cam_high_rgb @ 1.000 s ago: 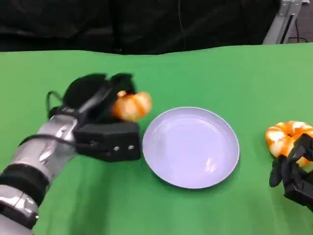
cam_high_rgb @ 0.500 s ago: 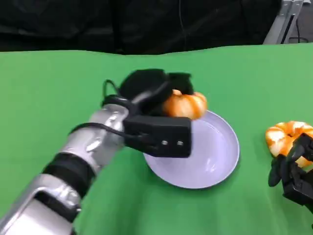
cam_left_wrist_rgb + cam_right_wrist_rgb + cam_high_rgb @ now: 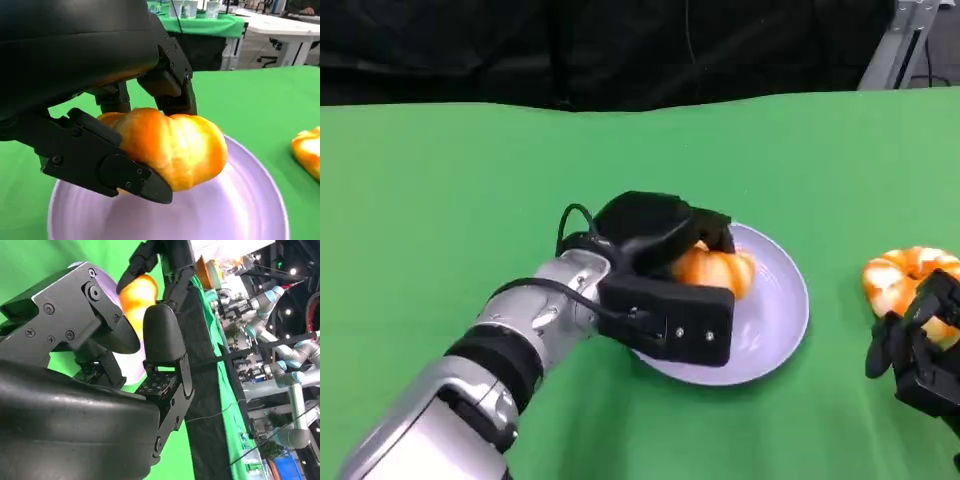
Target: Grasp the bread from the table and place it into the plate.
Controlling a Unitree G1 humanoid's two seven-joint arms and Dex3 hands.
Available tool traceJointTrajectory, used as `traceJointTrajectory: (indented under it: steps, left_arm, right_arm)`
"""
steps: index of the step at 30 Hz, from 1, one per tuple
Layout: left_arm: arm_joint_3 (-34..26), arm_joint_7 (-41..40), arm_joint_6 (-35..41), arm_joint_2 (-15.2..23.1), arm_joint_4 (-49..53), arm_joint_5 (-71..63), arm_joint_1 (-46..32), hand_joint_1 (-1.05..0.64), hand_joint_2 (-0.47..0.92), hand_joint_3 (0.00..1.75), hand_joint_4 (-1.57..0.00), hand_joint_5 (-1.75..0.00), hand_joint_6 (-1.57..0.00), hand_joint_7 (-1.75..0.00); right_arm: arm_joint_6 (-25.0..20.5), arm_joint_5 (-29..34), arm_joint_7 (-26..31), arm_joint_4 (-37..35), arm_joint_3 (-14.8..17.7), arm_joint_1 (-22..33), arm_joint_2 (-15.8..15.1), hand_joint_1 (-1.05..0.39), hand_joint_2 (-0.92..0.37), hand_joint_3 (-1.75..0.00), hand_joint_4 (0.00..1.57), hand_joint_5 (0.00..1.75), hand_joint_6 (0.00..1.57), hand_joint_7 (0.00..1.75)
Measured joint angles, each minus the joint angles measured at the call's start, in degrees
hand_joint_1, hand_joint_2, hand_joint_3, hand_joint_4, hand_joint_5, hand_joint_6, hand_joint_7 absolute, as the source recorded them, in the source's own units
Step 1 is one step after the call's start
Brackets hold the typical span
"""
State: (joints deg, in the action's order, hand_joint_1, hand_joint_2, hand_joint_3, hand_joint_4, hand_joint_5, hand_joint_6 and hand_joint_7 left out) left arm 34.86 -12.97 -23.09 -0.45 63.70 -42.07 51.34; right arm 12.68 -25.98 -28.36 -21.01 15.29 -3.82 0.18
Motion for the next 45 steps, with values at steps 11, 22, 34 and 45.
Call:
traceJointTrajectory:
  steps: [11, 22, 34, 45]
  left_arm:
    - [1.3, -1.0, -1.9, -0.1, 1.4, -0.6, -0.2, -1.04, 0.92, 0.53, -0.04, -0.02, -0.2, -0.01]
    - [-1.0, 4.3, 0.7, 3.2, -7.9, 2.4, -3.0, -1.02, 0.92, 0.68, -0.47, -0.1, -0.64, -0.07]
    - [-23.4, 29.8, -3.8, 3.1, -25.9, 43.7, -18.1, -0.23, 0.67, 1.05, -0.77, -1.71, -0.61, -1.61]
    - [-40.7, 52.7, 40.7, 9.4, -49.0, 83.2, -35.8, -0.27, 0.57, 1.15, -0.76, -1.75, -0.55, -1.75]
  right_arm:
    - [0.0, 0.1, 0.1, 0.2, -0.1, 0.3, 0.0, -0.04, -0.41, -1.48, 0.94, 1.75, 0.76, 1.74]
    - [0.0, 0.1, 0.2, 0.4, -0.1, 0.4, 0.0, -0.03, -0.42, -1.47, 0.95, 1.75, 0.78, 1.71]
    - [0.0, 0.1, 0.3, 0.8, -0.2, 0.8, 0.1, -0.03, -0.42, -1.47, 0.94, 1.75, 0.77, 1.73]
    - [-0.2, 0.0, 0.0, 0.6, -0.2, 0.4, -0.1, -0.05, -0.43, -1.44, 0.93, 1.75, 0.76, 1.72]
